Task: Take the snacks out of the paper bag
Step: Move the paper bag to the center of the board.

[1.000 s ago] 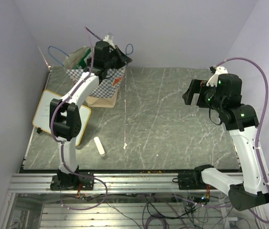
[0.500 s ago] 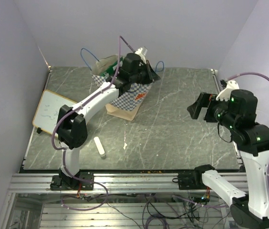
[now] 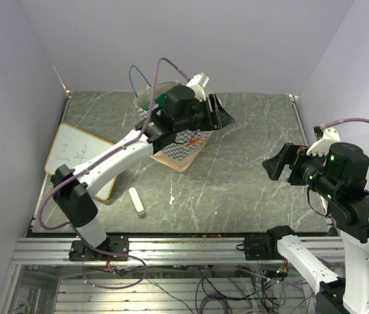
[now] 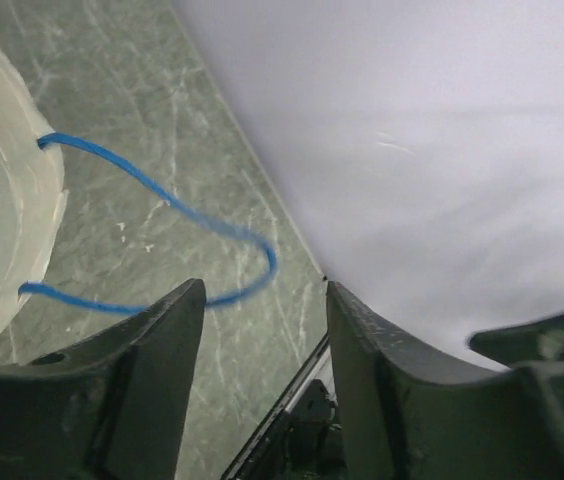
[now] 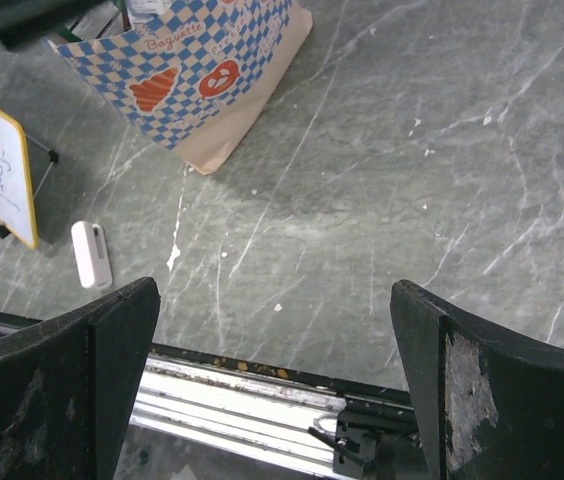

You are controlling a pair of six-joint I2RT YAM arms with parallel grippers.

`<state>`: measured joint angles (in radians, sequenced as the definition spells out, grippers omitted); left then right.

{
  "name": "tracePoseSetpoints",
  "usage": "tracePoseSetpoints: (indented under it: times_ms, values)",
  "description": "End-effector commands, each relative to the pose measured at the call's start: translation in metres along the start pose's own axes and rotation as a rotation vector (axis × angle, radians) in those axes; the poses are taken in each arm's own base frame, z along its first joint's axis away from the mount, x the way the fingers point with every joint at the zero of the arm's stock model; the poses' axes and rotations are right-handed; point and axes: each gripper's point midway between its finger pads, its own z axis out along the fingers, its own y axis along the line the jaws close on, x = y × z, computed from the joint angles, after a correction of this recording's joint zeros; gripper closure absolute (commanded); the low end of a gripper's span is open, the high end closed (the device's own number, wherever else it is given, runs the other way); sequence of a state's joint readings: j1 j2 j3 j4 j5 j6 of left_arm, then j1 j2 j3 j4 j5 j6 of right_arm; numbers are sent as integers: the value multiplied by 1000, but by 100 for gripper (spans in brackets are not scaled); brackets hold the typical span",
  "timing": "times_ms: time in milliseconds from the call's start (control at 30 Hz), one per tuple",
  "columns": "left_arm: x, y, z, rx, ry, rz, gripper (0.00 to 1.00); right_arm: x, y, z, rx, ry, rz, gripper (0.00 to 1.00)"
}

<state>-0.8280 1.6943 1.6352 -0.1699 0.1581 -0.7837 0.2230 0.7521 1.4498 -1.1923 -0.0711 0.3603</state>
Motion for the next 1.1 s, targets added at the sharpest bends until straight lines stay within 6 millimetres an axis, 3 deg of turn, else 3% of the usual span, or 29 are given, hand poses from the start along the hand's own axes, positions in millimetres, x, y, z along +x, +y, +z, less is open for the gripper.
tracePoseSetpoints:
  times_ms: [0, 167, 300, 533, 700, 867, 1000, 1067]
  values:
    - [-31, -31, -44, 41, -92, 63, 35, 10, 4, -4, -26, 13, 36, 0]
    - [-53, -31, -89, -54, -136, 125, 27, 1, 2, 4, -9, -32, 56, 0]
    - [-73, -6, -127, -173, -190, 132, 21, -8, 9, 24, -39, -27, 58, 0]
    - [-141, 83, -207, -452, -381, 43, 13, -29, 24, 75, -102, -16, 70, 0]
    - [-178, 128, -252, -635, -494, 11, 11, -43, 48, 113, -203, 17, 64, 0]
    - [-196, 178, -255, -671, -529, -45, 10, -57, 75, 142, -276, 25, -3, 0]
    - [-205, 227, -230, -600, -482, -142, 17, -67, 92, 156, -314, 27, -24, 0]
    - [-212, 241, -209, -521, -443, -154, 22, -67, 101, 159, -353, 40, -5, 0]
